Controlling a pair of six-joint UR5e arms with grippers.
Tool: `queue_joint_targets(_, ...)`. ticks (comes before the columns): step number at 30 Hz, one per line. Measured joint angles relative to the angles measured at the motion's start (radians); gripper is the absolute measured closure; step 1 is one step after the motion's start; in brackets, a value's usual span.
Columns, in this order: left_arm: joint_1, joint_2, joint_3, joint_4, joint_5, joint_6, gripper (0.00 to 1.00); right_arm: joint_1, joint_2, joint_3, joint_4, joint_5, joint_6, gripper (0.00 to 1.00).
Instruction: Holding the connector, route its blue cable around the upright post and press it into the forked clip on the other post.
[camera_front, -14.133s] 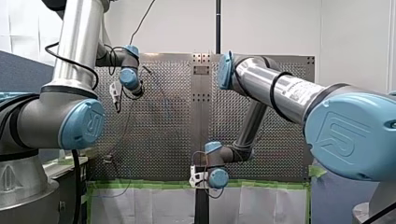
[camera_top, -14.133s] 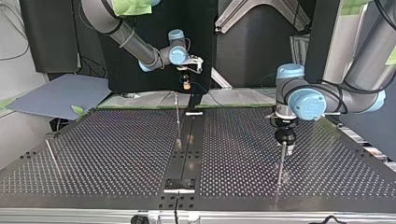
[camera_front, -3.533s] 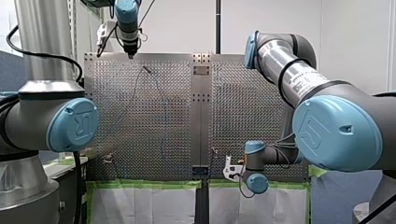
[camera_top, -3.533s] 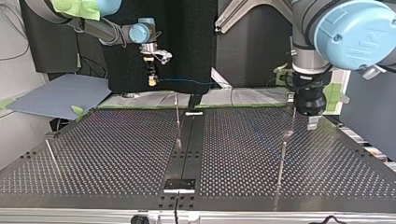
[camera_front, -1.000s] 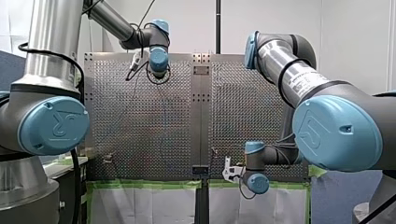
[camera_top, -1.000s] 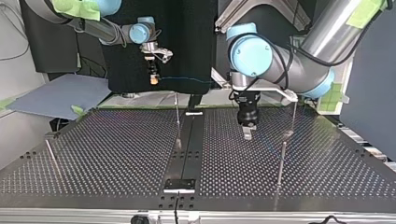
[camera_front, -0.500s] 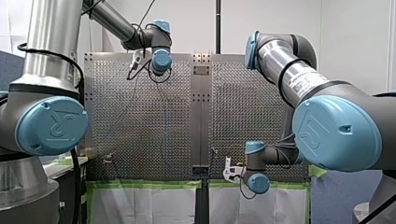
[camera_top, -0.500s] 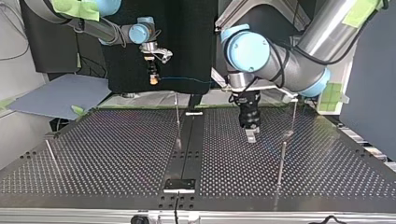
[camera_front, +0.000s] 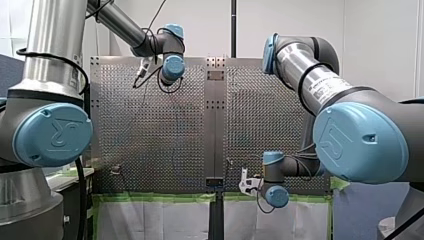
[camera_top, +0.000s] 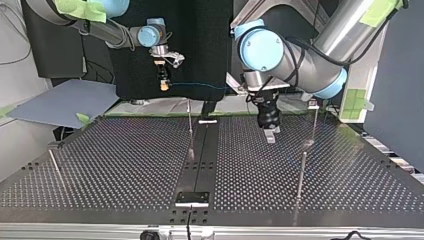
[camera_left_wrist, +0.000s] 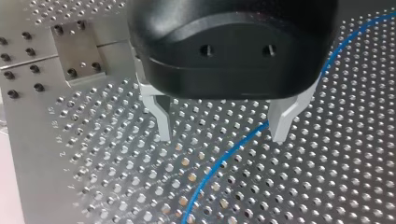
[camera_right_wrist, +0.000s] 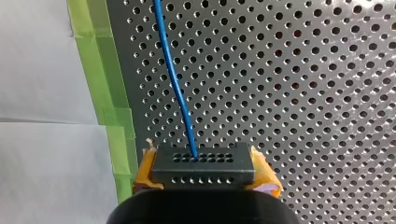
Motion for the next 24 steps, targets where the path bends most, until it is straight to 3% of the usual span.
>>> queue_joint_targets(9, 0.006, -0.023, 0.007, 0.029, 0.046, 0.015, 0.00, -0.001, 0.000, 0.000, 0.000, 0.000, 0.000, 1.00)
queue_joint_targets(15, 0.014, -0.056, 0.027, 0.025, 0.012, 0.040, 0.00, -0.001, 0.000, 0.000, 0.000, -0.003, -0.001, 1.00)
queue_joint_targets(24, 0.008, -0.060, 0.038, -0.010, -0.046, 0.064, 0.00, -0.001, 0.000, 0.000, -0.002, -0.003, 0.000, 1.00)
